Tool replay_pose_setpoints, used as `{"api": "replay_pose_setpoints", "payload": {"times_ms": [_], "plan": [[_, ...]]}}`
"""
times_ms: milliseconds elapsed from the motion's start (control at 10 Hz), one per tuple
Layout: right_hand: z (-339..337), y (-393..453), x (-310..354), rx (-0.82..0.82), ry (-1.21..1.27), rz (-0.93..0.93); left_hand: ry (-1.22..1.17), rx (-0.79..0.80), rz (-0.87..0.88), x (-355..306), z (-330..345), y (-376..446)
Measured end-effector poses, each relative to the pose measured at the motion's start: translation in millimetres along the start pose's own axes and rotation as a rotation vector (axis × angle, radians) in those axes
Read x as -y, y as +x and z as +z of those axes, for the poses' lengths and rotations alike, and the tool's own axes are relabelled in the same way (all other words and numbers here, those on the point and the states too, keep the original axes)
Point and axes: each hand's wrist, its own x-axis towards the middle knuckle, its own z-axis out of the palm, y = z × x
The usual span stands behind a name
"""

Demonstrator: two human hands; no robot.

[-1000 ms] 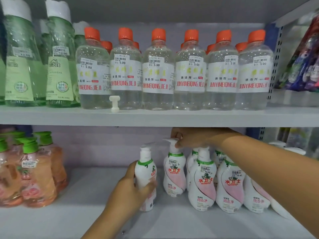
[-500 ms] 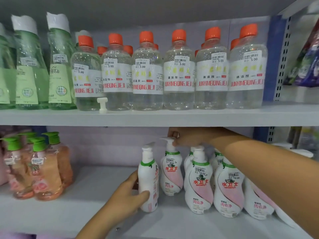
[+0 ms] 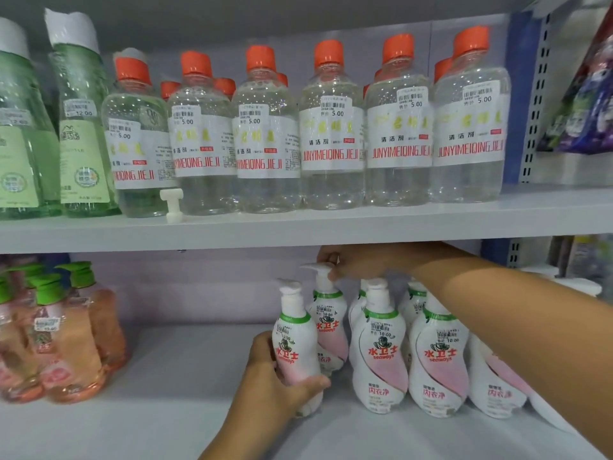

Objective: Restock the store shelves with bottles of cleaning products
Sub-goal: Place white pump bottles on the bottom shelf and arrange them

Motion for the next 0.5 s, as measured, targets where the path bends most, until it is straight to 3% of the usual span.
{"api": "replay_pose_setpoints", "payload": {"times_ms": [300,500], "plan": [[-2.3,-12.9,17.0,0.009,0.175,0.018,-0.062,0.07,0.051,16.1,-6.9,-3.7],[0.9,-17.0,21.4,-0.041,0.232,-0.058,-0.037,-0.006,0.135,7.5,15.3,-2.6]]}}
